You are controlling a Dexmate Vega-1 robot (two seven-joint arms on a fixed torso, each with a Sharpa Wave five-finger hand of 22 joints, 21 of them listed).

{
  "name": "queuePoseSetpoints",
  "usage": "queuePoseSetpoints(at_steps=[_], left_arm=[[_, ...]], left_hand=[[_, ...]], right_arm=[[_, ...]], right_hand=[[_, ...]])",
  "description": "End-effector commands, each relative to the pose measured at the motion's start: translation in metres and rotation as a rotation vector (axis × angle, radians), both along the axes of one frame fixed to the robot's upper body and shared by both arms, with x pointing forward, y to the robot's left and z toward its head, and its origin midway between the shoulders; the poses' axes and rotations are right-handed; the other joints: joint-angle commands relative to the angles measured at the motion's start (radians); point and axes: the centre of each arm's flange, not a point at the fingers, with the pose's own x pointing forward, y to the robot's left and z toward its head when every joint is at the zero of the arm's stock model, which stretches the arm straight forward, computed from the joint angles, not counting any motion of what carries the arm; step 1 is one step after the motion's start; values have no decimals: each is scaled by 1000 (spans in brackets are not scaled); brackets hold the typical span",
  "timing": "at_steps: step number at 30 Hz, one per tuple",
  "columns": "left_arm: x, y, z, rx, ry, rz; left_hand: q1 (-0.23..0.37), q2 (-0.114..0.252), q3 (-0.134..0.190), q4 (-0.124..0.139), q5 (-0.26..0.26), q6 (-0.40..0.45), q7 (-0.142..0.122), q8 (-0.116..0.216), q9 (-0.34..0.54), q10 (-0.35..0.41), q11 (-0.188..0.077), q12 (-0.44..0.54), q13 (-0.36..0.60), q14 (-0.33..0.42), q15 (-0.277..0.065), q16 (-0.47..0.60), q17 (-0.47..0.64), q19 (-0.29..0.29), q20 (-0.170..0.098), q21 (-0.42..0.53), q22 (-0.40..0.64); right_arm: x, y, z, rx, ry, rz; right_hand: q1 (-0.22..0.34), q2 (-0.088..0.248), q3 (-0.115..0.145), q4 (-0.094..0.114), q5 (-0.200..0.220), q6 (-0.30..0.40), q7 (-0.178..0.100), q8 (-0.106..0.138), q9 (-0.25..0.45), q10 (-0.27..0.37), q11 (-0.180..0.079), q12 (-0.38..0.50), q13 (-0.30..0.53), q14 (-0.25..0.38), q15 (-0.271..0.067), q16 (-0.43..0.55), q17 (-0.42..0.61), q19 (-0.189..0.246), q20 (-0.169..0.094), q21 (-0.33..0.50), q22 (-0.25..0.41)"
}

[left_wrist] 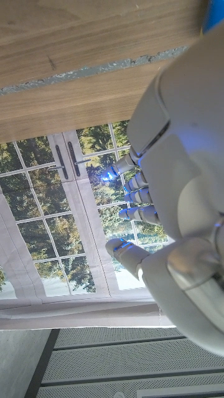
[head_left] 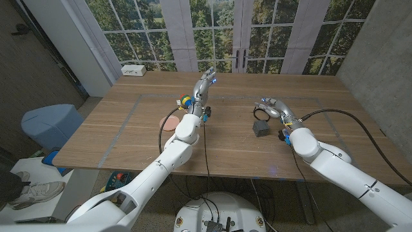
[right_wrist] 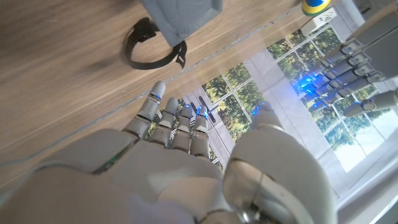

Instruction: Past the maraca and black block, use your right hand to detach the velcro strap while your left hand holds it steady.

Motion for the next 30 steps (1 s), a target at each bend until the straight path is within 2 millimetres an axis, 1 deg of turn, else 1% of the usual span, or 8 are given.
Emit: queuePoseSetpoints(at_steps=[1, 4, 6, 8, 10, 13, 19, 30], left_arm=[[-3, 4, -2, 5, -10, -8], [-3, 6, -2, 3, -11, -11], [-3, 7, -3, 4, -11, -11], [-3, 9, -3, 2, -10, -13], [-3, 10, -4, 2, -8, -12], [-3, 13, -5, 2, -6, -15], [-3, 20, -6, 7, -9, -20], [3, 33, -9, 18, -3, -54]], left_hand=[[-10, -1, -3, 4, 0, -6, 1, 6, 1, 2, -3, 6, 2, -7, -9, 10, 1, -112, -23, -4, 2], [-13, -1, -4, 5, 0, -10, 3, 5, 1, 0, -4, 6, 2, -8, -10, 10, 1, -111, -24, -7, 2], [-15, 0, -5, 6, 0, -12, 5, 5, 1, -1, -6, 6, 2, -8, -9, 11, 1, -110, -24, -8, 2], [-17, 0, -5, 8, 0, -15, 5, 5, 1, -2, -7, 6, 2, -9, -10, 11, 1, -109, -26, -10, 2], [-18, 2, -5, 10, 0, -17, 7, 5, 1, -3, -6, 6, 2, -9, -10, 11, 2, -108, -25, -11, 2], [-22, 4, -5, 14, 1, -19, 9, 5, 1, -5, -7, 5, 2, -9, -10, 12, 2, -105, -26, -12, 2], [-33, 7, -5, 26, 3, -32, 8, 4, 1, -15, -8, 4, 2, -15, -14, 13, 4, -95, -30, -16, 3], [-42, 7, -2, 36, 6, -44, 4, 5, 1, -24, -11, 4, 2, -26, -28, 11, 4, -80, -40, -23, 3]], right_arm=[[6, -11, -3, 145, -55, 183], [8, -13, -3, 180, -72, 218], [10, -14, -4, 206, -80, 243], [11, -15, -4, 225, -87, 262], [13, -16, -4, 248, -95, 286], [16, -17, -4, 284, -110, 318], [22, -23, -3, 368, -132, 400], [29, -36, -1, 517, -165, 497]], right_hand=[[-34, 23, -1, 17, 0, -23, -6, 4, -5, -5, 3, -9, -14, -31, -11, -23, -18, -6, -34, -15, -1], [-64, 49, 0, 34, -2, -31, -8, 5, -9, -11, -2, -14, -27, -44, -21, -34, -33, -9, -55, -22, -2], [-86, 69, 2, 47, -2, -42, 2, 4, -12, -19, -11, -20, -37, -55, -29, -44, -47, -11, -64, -28, -4], [-111, 95, 7, 64, 0, -58, 25, 2, -16, -18, -16, -23, -51, -61, -41, -53, -65, -13, -78, -35, -5], [-125, 103, 9, 73, 2, -62, 32, 3, -18, -18, -20, -24, -59, -68, -48, -59, -75, -17, -88, -41, -6], [-159, 127, 21, 102, 8, -73, 44, 4, -21, -29, -27, -30, -79, -78, -75, -66, -100, -22, -114, -52, -7], [-190, 136, 37, 135, 18, -84, 53, 4, -23, -37, -30, -33, -97, -90, -91, -70, -121, -30, -137, -64, -8], [-218, 133, 55, 164, 27, -103, 60, 1, -25, -56, -31, -37, -119, -106, -94, -75, -146, -35, -144, -78, -10]])
